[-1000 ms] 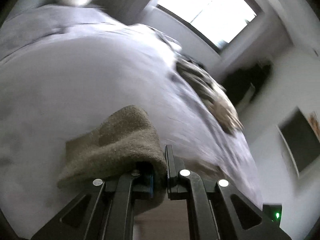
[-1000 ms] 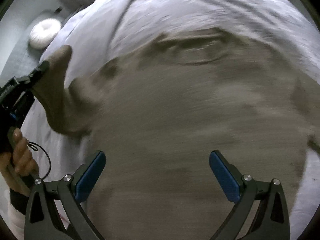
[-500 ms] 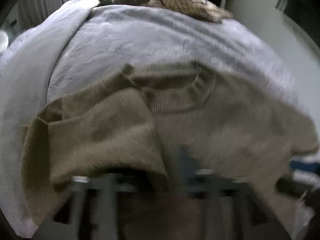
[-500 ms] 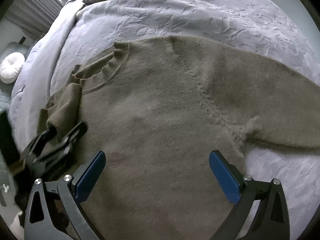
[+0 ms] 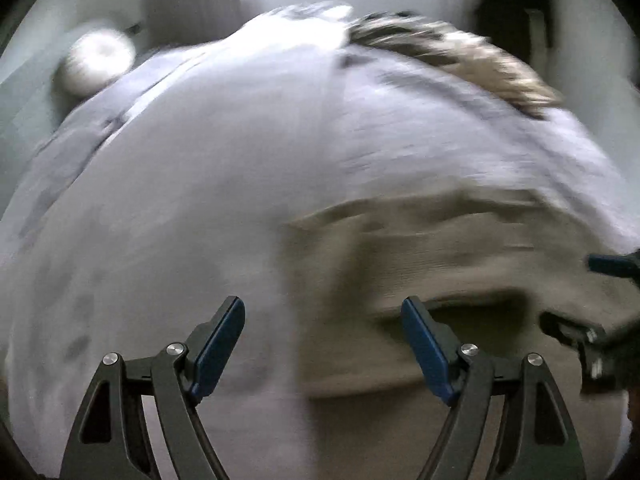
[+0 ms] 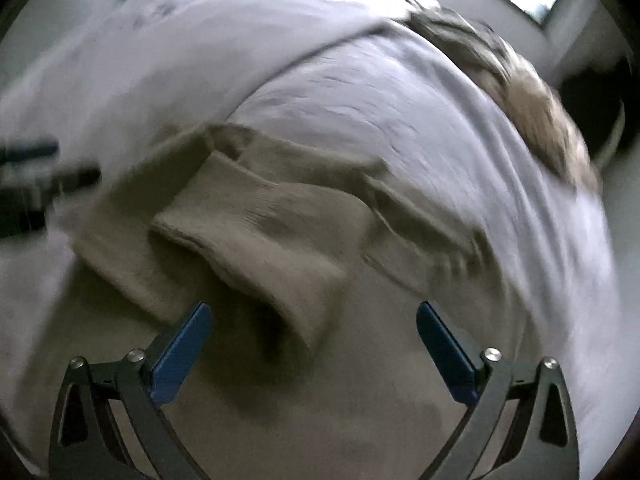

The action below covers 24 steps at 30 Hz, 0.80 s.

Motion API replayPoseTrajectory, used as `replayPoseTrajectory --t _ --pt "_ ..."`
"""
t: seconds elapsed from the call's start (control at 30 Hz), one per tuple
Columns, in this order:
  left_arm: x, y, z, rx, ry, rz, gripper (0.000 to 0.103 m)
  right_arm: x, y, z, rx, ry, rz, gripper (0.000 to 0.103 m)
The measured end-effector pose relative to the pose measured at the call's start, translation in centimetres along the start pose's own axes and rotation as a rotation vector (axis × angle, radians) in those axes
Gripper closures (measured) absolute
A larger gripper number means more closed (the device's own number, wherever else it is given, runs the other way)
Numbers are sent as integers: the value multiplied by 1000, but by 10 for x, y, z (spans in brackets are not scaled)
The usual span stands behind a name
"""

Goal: Fold small clothes
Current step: 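Fold the held sleeve across the sweater body and open the left tool, then grasp the sweater side edge with the right tool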

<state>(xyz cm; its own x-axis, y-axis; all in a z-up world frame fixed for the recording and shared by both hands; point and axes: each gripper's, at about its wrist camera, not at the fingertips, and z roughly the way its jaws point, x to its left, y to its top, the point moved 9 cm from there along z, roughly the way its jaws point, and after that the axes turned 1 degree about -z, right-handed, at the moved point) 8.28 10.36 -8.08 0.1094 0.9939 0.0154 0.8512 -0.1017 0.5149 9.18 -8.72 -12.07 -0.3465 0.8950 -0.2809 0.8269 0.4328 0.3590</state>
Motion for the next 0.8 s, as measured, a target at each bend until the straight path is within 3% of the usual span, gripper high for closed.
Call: replayPoseTrajectory --t 0.03,0.1,0.13,0.17,0.27,0.37,0.43,0.47,0.5,0.57,0.63,0.8 --pt "16 -1 10 29 12 -47 22 3 4 5 -5 -43 -32 14" --pt "40 0 30 68 10 -138 22 -1 8 15 -1 -110 -49 50" --pt "44 2 37 81 3 -162 22 -9 8 18 9 -109 -10 84" --pt "49 3 46 97 -6 -184 22 -17 6 18 17 -81 59 87" --pt "48 4 66 115 1 -182 22 -60 -8 9 -18 106 394 87" --pt "40 2 74 107 39 -129 21 -110 -49 7 -55 289 816 87" --pt "38 -1 75 109 30 -119 2 -127 -77 15 -48 375 1012 84" --pt "39 -2 76 110 25 -121 2 -132 -93 23 -36 430 1108 84" --pt "39 -2 77 113 26 -119 2 -133 -107 28 -19 470 1179 80" --pt "39 -4 78 125 38 -107 2 -134 -125 33 -10 529 1280 58" --pt "37 -3 81 138 45 -103 2 -135 -134 32 -43 621 1371 55" --pt "32 4 87 177 24 -137 2 -139 -138 33 -52 681 1452 48"
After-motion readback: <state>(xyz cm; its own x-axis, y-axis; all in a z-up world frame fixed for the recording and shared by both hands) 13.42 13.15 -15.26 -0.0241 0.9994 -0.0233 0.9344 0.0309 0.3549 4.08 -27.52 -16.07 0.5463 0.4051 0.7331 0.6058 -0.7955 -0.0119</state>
